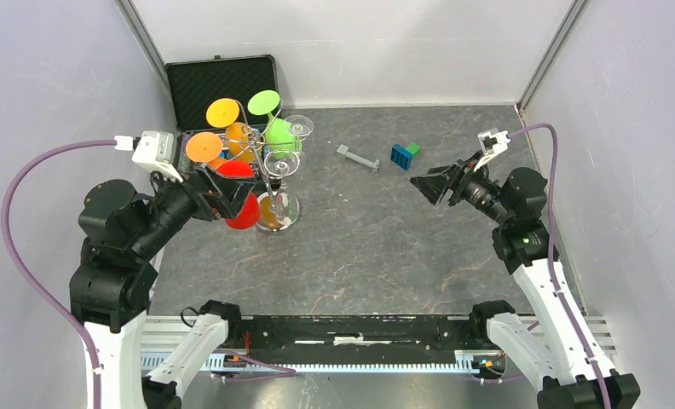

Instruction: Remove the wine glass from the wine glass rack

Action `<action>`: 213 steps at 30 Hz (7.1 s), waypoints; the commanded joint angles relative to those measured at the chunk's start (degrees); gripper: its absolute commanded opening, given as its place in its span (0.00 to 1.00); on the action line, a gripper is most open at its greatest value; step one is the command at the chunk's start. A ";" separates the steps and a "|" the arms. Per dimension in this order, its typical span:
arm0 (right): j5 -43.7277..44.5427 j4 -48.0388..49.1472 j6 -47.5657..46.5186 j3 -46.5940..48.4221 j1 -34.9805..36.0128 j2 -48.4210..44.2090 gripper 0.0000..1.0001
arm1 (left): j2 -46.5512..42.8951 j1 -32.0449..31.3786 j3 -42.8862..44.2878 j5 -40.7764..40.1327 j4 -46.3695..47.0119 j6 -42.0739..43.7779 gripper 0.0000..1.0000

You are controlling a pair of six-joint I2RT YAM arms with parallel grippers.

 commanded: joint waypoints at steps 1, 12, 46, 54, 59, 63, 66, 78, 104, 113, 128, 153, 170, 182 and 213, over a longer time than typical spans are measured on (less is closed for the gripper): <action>-0.64 4.82 4.45 -0.09 0.32 0.37 0.76 | -2.31 0.45 -1.46 1.85 1.70 -1.18 1.00; 3.93 10.92 13.29 0.32 14.46 5.41 0.77 | -6.06 0.42 -10.69 10.41 12.42 -3.11 1.00; 18.53 25.26 31.72 29.22 39.54 41.17 0.78 | -10.48 0.42 -13.54 -4.34 16.33 2.47 1.00; 18.53 25.26 31.72 37.92 39.52 47.12 0.78 | -10.71 0.37 -14.14 -5.09 16.16 2.58 1.00; 18.53 25.26 31.72 38.00 39.55 47.04 0.78 | -10.83 0.30 -14.59 -5.71 16.15 3.06 1.00; 18.53 25.26 31.72 37.99 39.55 46.88 0.78 | -11.06 0.03 -14.91 -6.13 16.16 3.20 1.00; 18.53 25.26 31.72 38.65 39.59 47.25 0.78 | -11.07 -0.07 -15.33 -6.34 16.24 3.29 1.00; 40.44 -8.12 41.20 35.43 39.55 45.76 0.21 | -11.31 -0.24 -15.89 -6.96 16.25 3.25 1.00; 43.72 -0.24 32.62 30.94 39.56 33.85 0.78 | -10.64 -0.24 -15.64 -7.27 16.24 3.63 1.00; 28.00 11.67 33.00 29.25 39.53 35.39 0.85 | -10.54 -0.24 -15.49 -7.08 16.31 3.55 1.00; 27.39 5.51 32.99 34.13 39.52 40.57 0.80 | -10.50 -0.25 -15.89 -6.50 16.49 3.25 1.00; 28.33 7.08 39.24 37.12 40.01 44.73 0.12 | -10.76 -0.24 -16.96 -6.69 16.94 3.21 1.00; 31.07 3.77 39.11 37.49 40.76 40.52 0.00 | -10.35 -0.24 -16.67 -6.52 17.14 2.85 1.00; 30.00 4.37 39.49 39.23 44.37 41.79 0.00 | -10.40 -0.24 -16.87 -6.65 17.21 2.76 1.00; 39.13 9.94 41.22 39.59 40.44 44.49 0.00 | -10.37 -0.24 -16.61 -6.00 16.64 1.37 1.00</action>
